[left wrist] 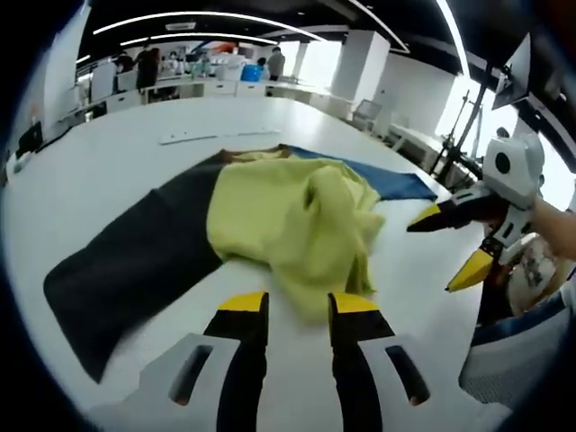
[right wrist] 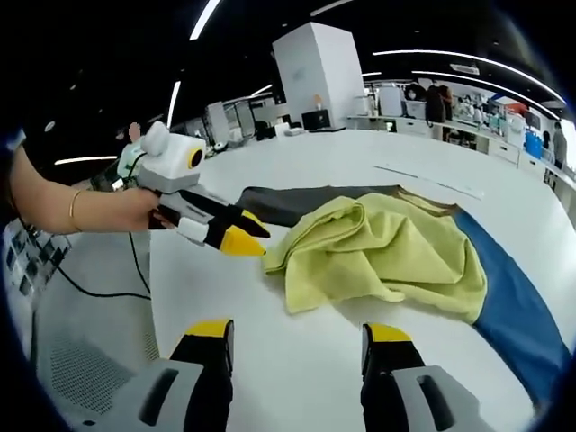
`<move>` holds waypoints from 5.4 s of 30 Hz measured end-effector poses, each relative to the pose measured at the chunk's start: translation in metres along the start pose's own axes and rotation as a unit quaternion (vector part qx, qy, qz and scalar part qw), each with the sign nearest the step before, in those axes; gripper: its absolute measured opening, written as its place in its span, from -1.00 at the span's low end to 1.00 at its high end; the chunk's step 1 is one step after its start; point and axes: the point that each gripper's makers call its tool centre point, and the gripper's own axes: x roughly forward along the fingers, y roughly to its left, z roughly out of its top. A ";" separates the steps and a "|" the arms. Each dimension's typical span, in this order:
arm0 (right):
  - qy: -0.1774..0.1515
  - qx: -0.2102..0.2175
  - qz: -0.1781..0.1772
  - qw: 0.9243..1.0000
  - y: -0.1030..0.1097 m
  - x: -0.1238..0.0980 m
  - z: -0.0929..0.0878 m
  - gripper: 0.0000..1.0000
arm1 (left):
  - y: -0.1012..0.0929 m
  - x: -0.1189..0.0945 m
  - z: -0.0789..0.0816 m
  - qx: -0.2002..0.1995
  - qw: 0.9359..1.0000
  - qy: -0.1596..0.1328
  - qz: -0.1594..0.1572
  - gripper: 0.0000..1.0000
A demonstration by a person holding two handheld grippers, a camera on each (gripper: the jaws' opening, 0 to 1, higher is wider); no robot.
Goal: Fold the garment on the visible template until the final outline fits inside the template.
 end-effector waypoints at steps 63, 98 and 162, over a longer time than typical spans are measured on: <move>0.021 -0.077 -0.011 0.997 -0.008 0.032 -0.006 -1.00 | -0.017 -0.004 -0.007 0.003 1.000 0.012 -0.019 -0.98; 0.018 -0.061 -0.072 0.995 -0.024 -0.073 -0.029 -1.00 | -0.045 -0.069 0.020 0.065 0.997 -0.031 -0.006 -0.98; 0.076 0.008 -0.122 0.990 -0.038 -0.114 -0.099 -0.99 | -0.077 -0.060 -0.073 0.089 0.990 0.106 -0.029 -0.65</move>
